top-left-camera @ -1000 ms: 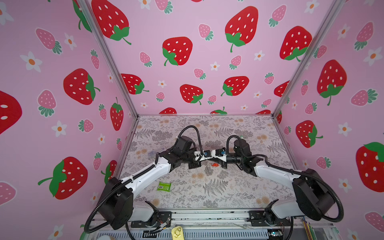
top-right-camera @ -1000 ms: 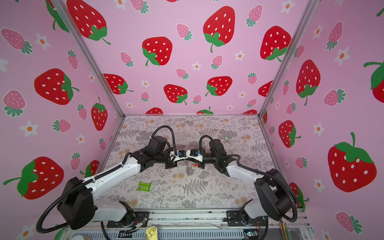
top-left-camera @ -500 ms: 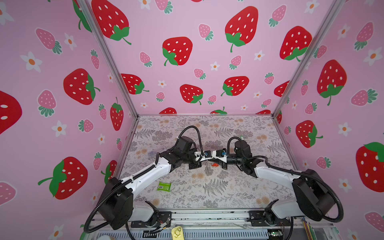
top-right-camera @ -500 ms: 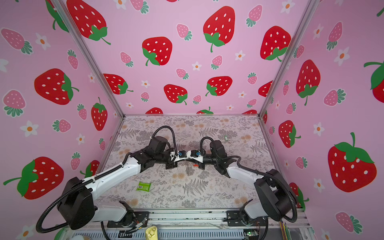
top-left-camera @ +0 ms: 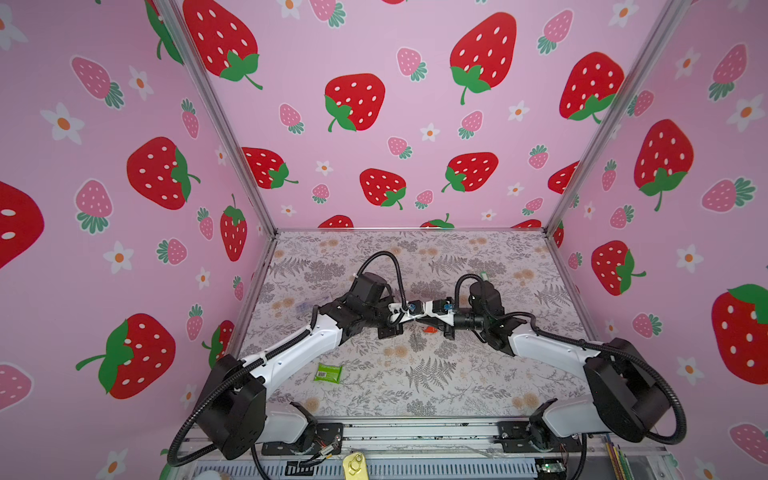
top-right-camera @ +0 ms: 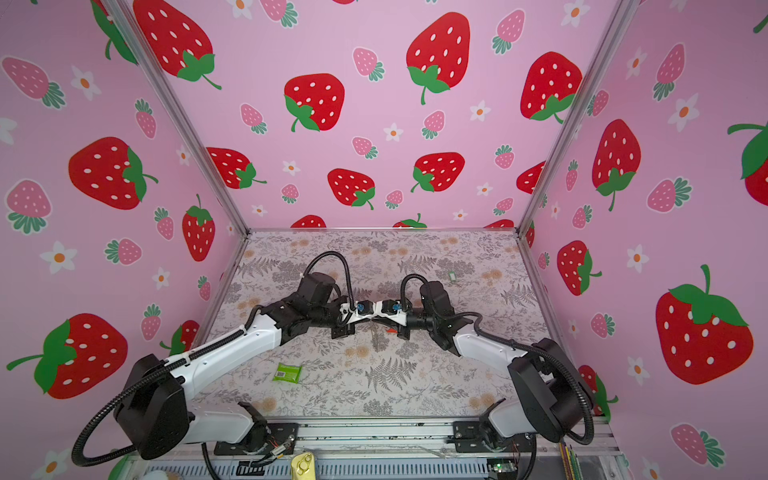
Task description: Put the keys on the keyring
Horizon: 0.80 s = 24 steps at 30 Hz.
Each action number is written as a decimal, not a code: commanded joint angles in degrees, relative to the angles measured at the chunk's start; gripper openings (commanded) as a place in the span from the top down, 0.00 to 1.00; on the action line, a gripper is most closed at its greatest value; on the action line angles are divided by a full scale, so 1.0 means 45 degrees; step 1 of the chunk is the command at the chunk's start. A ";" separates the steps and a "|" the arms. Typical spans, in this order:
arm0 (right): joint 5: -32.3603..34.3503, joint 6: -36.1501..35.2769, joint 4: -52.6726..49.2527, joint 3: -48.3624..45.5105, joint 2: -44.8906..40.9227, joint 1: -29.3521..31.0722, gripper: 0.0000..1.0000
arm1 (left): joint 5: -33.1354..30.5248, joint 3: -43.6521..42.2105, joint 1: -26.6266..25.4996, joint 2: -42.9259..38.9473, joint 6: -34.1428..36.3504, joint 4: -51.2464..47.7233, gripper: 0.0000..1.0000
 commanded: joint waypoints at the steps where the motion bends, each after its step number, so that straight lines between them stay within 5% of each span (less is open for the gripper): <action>1: -0.0056 -0.0071 -0.0355 -0.0129 0.0175 0.0142 0.86 | 0.0434 0.0099 -0.0201 -0.0259 -0.0119 0.0055 1.00; 11: -0.0159 0.0038 -0.0206 -0.0110 0.0357 0.0143 0.85 | 0.0688 -0.0096 -0.0200 -0.0312 -0.0417 0.0443 1.00; 24: -0.0589 0.0381 0.0841 -0.0496 0.0426 0.0152 1.00 | 0.0894 -0.0262 -0.0200 -0.0185 -0.0476 0.0782 1.00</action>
